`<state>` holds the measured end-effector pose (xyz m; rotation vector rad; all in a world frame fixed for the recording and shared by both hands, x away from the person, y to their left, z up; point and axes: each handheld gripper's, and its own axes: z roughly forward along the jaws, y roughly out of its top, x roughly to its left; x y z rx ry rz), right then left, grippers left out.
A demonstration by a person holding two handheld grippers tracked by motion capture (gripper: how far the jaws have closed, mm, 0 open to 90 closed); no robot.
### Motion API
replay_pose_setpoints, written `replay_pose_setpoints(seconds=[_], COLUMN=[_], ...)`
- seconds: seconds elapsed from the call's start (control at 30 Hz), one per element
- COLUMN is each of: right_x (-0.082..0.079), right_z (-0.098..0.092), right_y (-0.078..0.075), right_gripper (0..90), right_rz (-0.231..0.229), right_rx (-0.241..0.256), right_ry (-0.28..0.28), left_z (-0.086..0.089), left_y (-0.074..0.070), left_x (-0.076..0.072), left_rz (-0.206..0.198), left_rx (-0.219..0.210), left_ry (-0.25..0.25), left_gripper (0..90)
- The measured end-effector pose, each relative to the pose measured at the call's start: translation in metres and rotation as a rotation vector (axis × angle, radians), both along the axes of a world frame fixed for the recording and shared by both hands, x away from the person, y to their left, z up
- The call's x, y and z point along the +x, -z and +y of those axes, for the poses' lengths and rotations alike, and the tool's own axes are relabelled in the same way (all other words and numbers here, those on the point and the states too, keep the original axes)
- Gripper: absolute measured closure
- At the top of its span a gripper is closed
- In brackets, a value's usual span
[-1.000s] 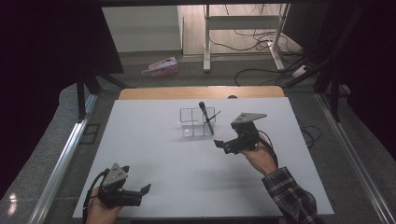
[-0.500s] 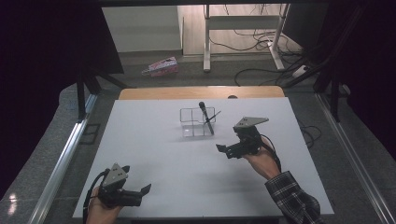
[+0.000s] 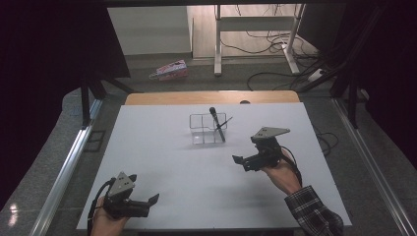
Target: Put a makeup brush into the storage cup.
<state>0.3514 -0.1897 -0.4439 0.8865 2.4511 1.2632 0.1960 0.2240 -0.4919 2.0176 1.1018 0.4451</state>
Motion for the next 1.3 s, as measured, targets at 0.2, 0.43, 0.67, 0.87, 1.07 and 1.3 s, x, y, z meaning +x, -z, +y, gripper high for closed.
replay_pose_setpoints(seconds=[0.2, 0.43, 0.67, 0.87, 1.07, 1.3], right_x=[-0.005, -0.009, -0.016, -0.021, -0.027, -0.031], right_z=[-0.003, -0.010, -0.014, -0.018, -0.021, -0.024], right_y=[0.002, 0.004, 0.006, 0.007, 0.008, 0.008], right_gripper=[0.0, 0.0, 0.0, 0.0, 0.0, 0.0], right_rz=[0.000, -0.006, -0.003, 0.000, 0.002, -0.002], right_rx=[-0.011, -0.019, -0.023, -0.021, -0.028, -0.028], right_ry=[0.003, 0.013, 0.013, 0.014, 0.016, 0.014], left_z=[0.000, 0.000, 0.000, 0.000, 0.000, 0.000], left_y=[0.000, 0.000, 0.000, 0.001, 0.001, 0.001], left_x=[0.000, 0.000, 0.000, 0.001, 0.001, 0.001], left_rz=[0.000, 0.000, 0.003, 0.008, 0.011, 0.012], left_rx=[0.000, 0.001, 0.001, 0.001, -0.002, -0.002], left_ry=[-0.001, -0.002, -0.002, 0.000, 0.002, 0.003], left_gripper=[0.1, 0.2, 0.2, 0.2, 0.2, 0.1])
